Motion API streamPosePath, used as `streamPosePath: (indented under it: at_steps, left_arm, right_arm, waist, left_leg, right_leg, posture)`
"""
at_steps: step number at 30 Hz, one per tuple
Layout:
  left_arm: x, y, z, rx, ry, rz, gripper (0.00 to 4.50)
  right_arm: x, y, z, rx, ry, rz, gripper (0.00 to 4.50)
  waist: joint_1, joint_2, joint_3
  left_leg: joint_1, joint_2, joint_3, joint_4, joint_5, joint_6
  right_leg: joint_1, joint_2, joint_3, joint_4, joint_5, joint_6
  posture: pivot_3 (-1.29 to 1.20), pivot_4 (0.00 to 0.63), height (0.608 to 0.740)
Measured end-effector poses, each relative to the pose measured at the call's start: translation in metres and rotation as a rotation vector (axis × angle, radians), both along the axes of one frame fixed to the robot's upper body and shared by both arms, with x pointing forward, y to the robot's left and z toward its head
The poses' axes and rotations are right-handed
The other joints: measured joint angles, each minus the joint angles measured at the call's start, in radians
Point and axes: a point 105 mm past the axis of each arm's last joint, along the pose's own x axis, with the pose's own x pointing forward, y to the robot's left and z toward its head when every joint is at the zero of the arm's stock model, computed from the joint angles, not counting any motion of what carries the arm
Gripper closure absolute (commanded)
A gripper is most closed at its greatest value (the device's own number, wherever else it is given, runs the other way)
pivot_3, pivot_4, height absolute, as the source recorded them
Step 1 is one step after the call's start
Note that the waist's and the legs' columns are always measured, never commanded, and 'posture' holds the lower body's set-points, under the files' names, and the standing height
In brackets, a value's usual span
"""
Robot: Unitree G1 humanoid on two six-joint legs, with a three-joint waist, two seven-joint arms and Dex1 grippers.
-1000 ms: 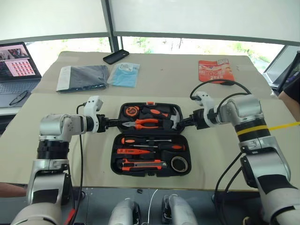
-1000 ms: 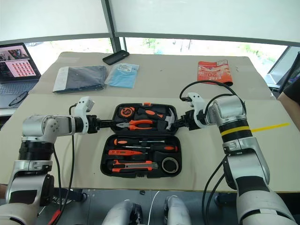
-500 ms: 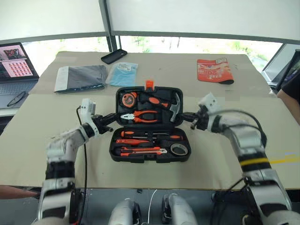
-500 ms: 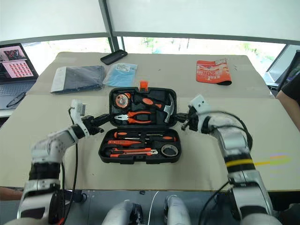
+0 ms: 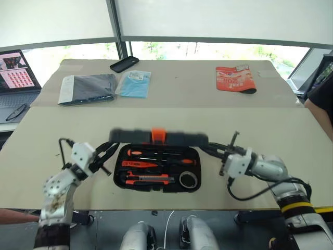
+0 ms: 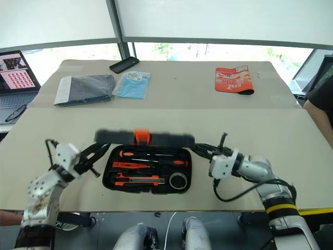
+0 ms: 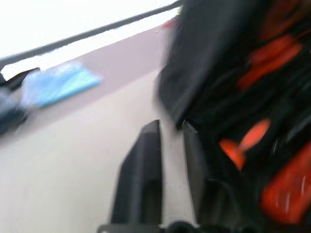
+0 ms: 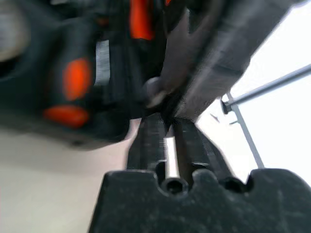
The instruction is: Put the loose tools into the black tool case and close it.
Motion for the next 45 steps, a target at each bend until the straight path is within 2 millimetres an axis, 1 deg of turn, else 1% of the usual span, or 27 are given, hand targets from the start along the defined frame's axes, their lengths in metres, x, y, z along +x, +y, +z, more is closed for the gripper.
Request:
streamPosePath:
  at_steps: [1,2,4,6,8,9,10,11,12,13,14,15,16,17,18,19,20,22,24,27,28,30,35,38,40,42,45]
  left_arm:
    - [-0.008,0.010,-0.004,0.047,0.001,0.020,2.04]
    - [-0.013,0.018,-0.008,0.061,0.010,0.048,1.72]
    - [-0.022,0.034,-0.018,0.063,0.044,0.109,1.02]
    - [-0.026,0.039,-0.025,0.053,0.083,0.127,1.02]
    - [-0.030,0.048,-0.027,0.039,0.113,0.154,1.02]
    - [-0.029,0.052,-0.026,0.039,0.134,0.164,0.94]
    - [-0.028,0.056,-0.025,0.037,0.149,0.171,1.43]
    - [-0.024,0.056,-0.024,0.033,0.160,0.170,1.50]
    - [-0.021,0.056,-0.022,0.029,0.165,0.168,1.74]
    - [-0.012,0.050,-0.019,0.011,0.174,0.149,2.06]
    - [-0.001,0.043,-0.014,-0.003,0.171,0.124,2.47]
    - [0.010,0.035,-0.005,-0.014,0.160,0.096,2.83]
    - [0.017,0.029,0.000,-0.018,0.153,0.077,3.16]
    - [0.024,0.022,0.006,-0.019,0.147,0.052,3.55]
    - [0.031,0.015,0.013,-0.022,0.142,0.025,3.92]
    - [0.039,0.008,0.017,-0.023,0.155,-0.006,4.30]
    - [0.049,0.001,0.021,-0.023,0.167,-0.037,4.41]
    - [0.066,-0.013,0.027,0.016,0.179,-0.107,4.41]
    - [0.075,-0.029,0.026,0.093,0.182,-0.193,4.41]
    - [0.084,-0.046,0.011,0.182,0.244,-0.287,4.41]
    - [0.084,-0.048,0.008,0.186,0.254,-0.298,4.41]
    - [0.087,-0.049,0.000,0.192,0.291,-0.317,4.41]
    - [0.083,-0.054,-0.005,0.207,0.332,-0.392,4.41]
    - [0.081,-0.048,-0.005,0.211,0.346,-0.390,4.41]
    - [0.077,-0.038,-0.005,0.192,0.353,-0.370,4.41]
    - [0.072,-0.035,-0.007,0.171,0.354,-0.367,4.41]
    - [0.061,-0.033,-0.008,0.153,0.356,-0.366,4.41]
  right_arm:
    - [-0.006,-0.002,-0.014,-0.042,0.030,0.006,2.48]
    - [-0.011,-0.002,-0.020,-0.041,0.032,0.011,2.18]
    - [-0.013,-0.001,-0.018,-0.027,-0.007,0.018,1.50]
    - [-0.014,-0.007,-0.016,-0.022,-0.018,-0.003,1.50]
    - [-0.018,-0.019,-0.018,-0.012,0.010,-0.046,1.50]
    - [-0.019,-0.028,-0.019,0.015,0.060,-0.096,1.75]
    - [-0.022,-0.038,-0.020,0.048,0.129,-0.147,2.10]
    - [-0.027,-0.045,-0.021,0.081,0.209,-0.182,2.30]
    - [-0.031,-0.050,-0.022,0.097,0.271,-0.197,2.68]
    - [-0.043,-0.053,-0.024,0.120,0.386,-0.203,2.99]
    - [-0.055,-0.050,-0.024,0.132,0.478,-0.179,3.34]
    - [-0.064,-0.038,-0.019,0.152,0.548,-0.127,3.70]
    - [-0.068,-0.031,-0.015,0.160,0.575,-0.093,3.97]
    - [-0.074,-0.023,-0.011,0.171,0.607,-0.059,4.36]
    - [-0.080,-0.015,-0.007,0.176,0.643,-0.023,4.50]
    - [-0.087,-0.008,-0.007,0.162,0.687,0.002,4.50]
    - [-0.093,-0.002,-0.009,0.149,0.735,0.029,4.50]
    - [-0.104,0.017,-0.012,0.135,0.791,0.105,4.50]
    - [-0.111,0.031,-0.017,0.110,0.814,0.163,4.50]
    - [-0.108,0.043,-0.027,0.076,0.832,0.169,4.50]
    - [-0.106,0.044,-0.028,0.071,0.834,0.160,4.50]
    - [-0.094,0.048,-0.029,0.081,0.819,0.123,4.50]
    - [-0.076,0.059,-0.028,0.079,0.765,0.109,4.50]
    - [-0.063,0.064,-0.024,0.099,0.726,0.097,4.50]
    - [-0.046,0.064,-0.022,0.101,0.684,0.074,4.50]
    - [-0.024,0.057,-0.020,0.110,0.638,0.008,4.50]
    - [-0.003,0.051,-0.016,0.116,0.593,-0.044,4.50]
  waist:
    - [0.002,-0.001,0.000]
    - [0.003,-0.001,0.000]
    - [0.003,0.001,-0.001]
    - [0.004,-0.001,-0.001]
    - [0.010,-0.001,-0.001]
    - [0.016,-0.001,-0.001]
    - [0.020,-0.001,-0.001]
    - [0.027,-0.001,-0.001]
    - [0.031,-0.001,-0.001]
    - [0.036,0.000,-0.001]
    - [0.040,0.000,0.000]
    - [0.040,0.000,-0.001]
    - [0.040,-0.001,-0.001]
    - [0.035,-0.001,-0.001]
    - [0.029,-0.001,-0.001]
    - [0.027,-0.001,-0.001]
    - [0.029,-0.002,0.000]
    - [0.032,-0.003,0.000]
    - [0.032,-0.003,0.000]
    - [0.026,-0.003,0.000]
    - [0.025,-0.003,0.000]
    - [0.024,-0.006,0.001]
    - [0.025,-0.006,0.001]
    - [0.023,-0.006,0.001]
    - [0.017,-0.007,0.001]
    - [0.014,-0.006,0.002]
    - [0.013,-0.006,0.002]
  left_leg:
    - [0.000,0.000,-0.001,0.001,-0.001,-0.001]
    - [0.000,0.001,0.000,0.001,-0.002,-0.002]
    - [0.001,0.001,0.000,0.001,-0.008,0.004]
    - [0.001,0.001,-0.002,0.001,-0.008,0.005]
    - [0.001,0.001,-0.003,0.001,-0.009,0.006]
    - [0.001,0.001,-0.003,0.001,-0.009,0.007]
    - [0.000,0.000,-0.004,0.001,-0.009,0.008]
    - [0.000,0.000,-0.004,0.002,-0.008,0.011]
    - [-0.001,0.000,-0.005,0.003,-0.008,0.012]
    - [-0.002,0.000,-0.005,0.004,-0.009,0.013]
    - [-0.003,0.000,-0.006,0.004,-0.009,0.013]
    - [-0.003,0.001,-0.006,0.004,-0.009,0.013]
    - [-0.002,0.001,-0.006,0.005,-0.009,0.013]
    - [-0.002,0.001,-0.005,0.005,-0.009,0.013]
    - [-0.002,0.001,-0.005,0.004,-0.009,0.013]
    - [-0.002,0.001,-0.005,0.004,-0.009,0.013]
    - [-0.002,0.001,-0.005,0.004,-0.009,0.013]
    - [-0.003,0.001,-0.005,0.004,-0.008,0.013]
    - [-0.004,0.001,-0.004,0.005,-0.007,0.016]
    - [-0.006,0.000,-0.002,0.006,-0.007,0.017]
    - [-0.006,0.000,-0.001,0.006,-0.006,0.017]
    - [-0.009,0.000,-0.001,0.009,-0.005,0.013]
    - [-0.011,0.000,-0.002,0.013,-0.005,0.014]
    - [-0.011,0.001,-0.003,0.013,-0.007,0.018]
    - [-0.010,0.001,-0.003,0.014,-0.007,0.017]
    - [-0.011,0.000,-0.003,0.014,-0.005,0.014]
    - [-0.011,0.000,-0.003,0.014,-0.004,0.014]
  right_leg:
    - [0.000,0.000,-0.001,0.000,0.000,0.000]
    - [0.000,-0.001,-0.001,0.000,0.000,0.000]
    - [0.001,-0.003,0.000,0.000,0.000,0.000]
    - [0.001,-0.003,-0.002,0.000,0.000,0.000]
    - [0.002,-0.004,-0.003,0.000,0.000,0.000]
    - [0.002,-0.004,-0.003,-0.001,0.000,0.000]
    - [0.002,-0.004,-0.003,-0.001,0.000,0.000]
    - [0.002,-0.004,-0.003,-0.001,0.000,0.000]
    - [0.003,-0.004,-0.004,-0.001,0.000,0.001]
    - [0.003,-0.005,-0.005,-0.002,0.000,0.001]
    - [0.003,-0.005,-0.006,-0.002,0.000,0.001]
    - [0.003,-0.005,-0.005,-0.002,0.001,0.002]
    - [0.004,-0.004,-0.006,-0.002,0.001,0.002]
    - [0.004,-0.004,-0.006,-0.002,0.001,0.003]
    - [0.004,-0.004,-0.005,-0.002,0.001,0.003]
    - [0.004,-0.004,-0.006,-0.002,0.001,0.003]
    - [0.004,-0.003,-0.006,-0.002,0.001,0.003]
    - [0.003,0.000,-0.007,-0.003,0.001,0.003]
    - [0.002,0.001,-0.007,-0.003,0.001,0.003]
    - [0.000,0.001,-0.007,-0.003,0.002,0.004]
    - [0.000,0.001,-0.007,-0.003,0.002,0.004]
    - [-0.002,0.001,-0.008,-0.003,0.002,0.004]
    - [-0.002,0.002,-0.008,-0.002,0.003,0.005]
    - [-0.002,0.001,-0.008,-0.001,0.003,0.006]
    - [-0.002,0.000,-0.007,-0.001,0.003,0.007]
    - [-0.002,0.000,-0.007,0.000,0.004,0.007]
    - [-0.002,0.000,-0.007,-0.001,0.004,0.006]
  posture:
    - [0.00,0.150,0.740]
    - [0.00,0.150,0.740]
    - [0.00,0.150,0.740]
    - [0.00,0.150,0.740]
    - [0.00,0.150,0.740]
    - [0.00,0.150,0.740]
    - [0.00,0.150,0.740]
    - [0.00,0.150,0.740]
    - [0.00,0.150,0.740]
    - [0.00,0.150,0.740]
    - [0.00,0.150,0.740]
    - [0.00,0.150,0.740]
    - [0.00,0.150,0.740]
    - [0.00,0.150,0.740]
    - [0.00,0.150,0.740]
    - [0.00,0.150,0.740]
    - [0.00,0.150,0.740]
    - [0.00,0.150,0.740]
    - [0.00,0.150,0.740]
    - [0.00,0.150,0.740]
    - [0.00,0.150,0.740]
    - [0.00,0.150,0.740]
    - [0.00,0.150,0.740]
    - [0.00,0.150,0.740]
    - [0.00,0.150,0.740]
    - [0.00,0.150,0.740]
    - [0.00,0.150,0.740]
